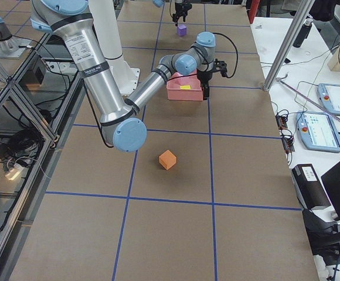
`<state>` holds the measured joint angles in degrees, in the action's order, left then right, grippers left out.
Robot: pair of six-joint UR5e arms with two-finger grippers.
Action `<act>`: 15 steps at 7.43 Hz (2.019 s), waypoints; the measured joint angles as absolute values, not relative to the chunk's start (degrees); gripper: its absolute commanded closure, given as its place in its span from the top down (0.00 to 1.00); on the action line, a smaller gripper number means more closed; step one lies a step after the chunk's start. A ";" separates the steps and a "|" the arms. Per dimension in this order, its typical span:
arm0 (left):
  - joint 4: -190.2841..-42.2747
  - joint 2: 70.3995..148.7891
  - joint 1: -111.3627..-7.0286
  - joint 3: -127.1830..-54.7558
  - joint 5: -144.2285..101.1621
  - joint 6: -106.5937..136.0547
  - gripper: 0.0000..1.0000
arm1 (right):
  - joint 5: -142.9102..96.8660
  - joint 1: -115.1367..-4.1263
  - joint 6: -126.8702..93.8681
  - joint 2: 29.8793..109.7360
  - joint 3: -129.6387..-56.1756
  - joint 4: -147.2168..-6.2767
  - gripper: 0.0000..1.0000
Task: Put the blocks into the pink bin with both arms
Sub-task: 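Raise the right gripper away while the left gripper grasps the blue cube, then carry the blue cube with the left gripper into the bin, release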
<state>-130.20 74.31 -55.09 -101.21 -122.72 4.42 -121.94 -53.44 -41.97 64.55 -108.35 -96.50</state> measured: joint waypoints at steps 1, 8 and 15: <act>-130.41 74.30 -54.74 -101.01 -122.67 3.28 0.98 | -122.50 -53.94 -41.24 65.02 -108.45 -96.50 1.00; -130.57 81.78 -53.82 -92.07 -123.41 2.52 0.48 | -122.65 -54.11 -40.87 65.61 -108.24 -96.45 1.00; -120.18 86.44 -56.51 -98.49 -135.26 7.70 0.09 | -122.64 -54.22 -39.32 66.31 -108.25 -96.23 1.00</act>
<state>-120.18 86.44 -56.51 -98.49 -135.26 7.70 -122.64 -54.22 -39.32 66.31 -108.25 -96.23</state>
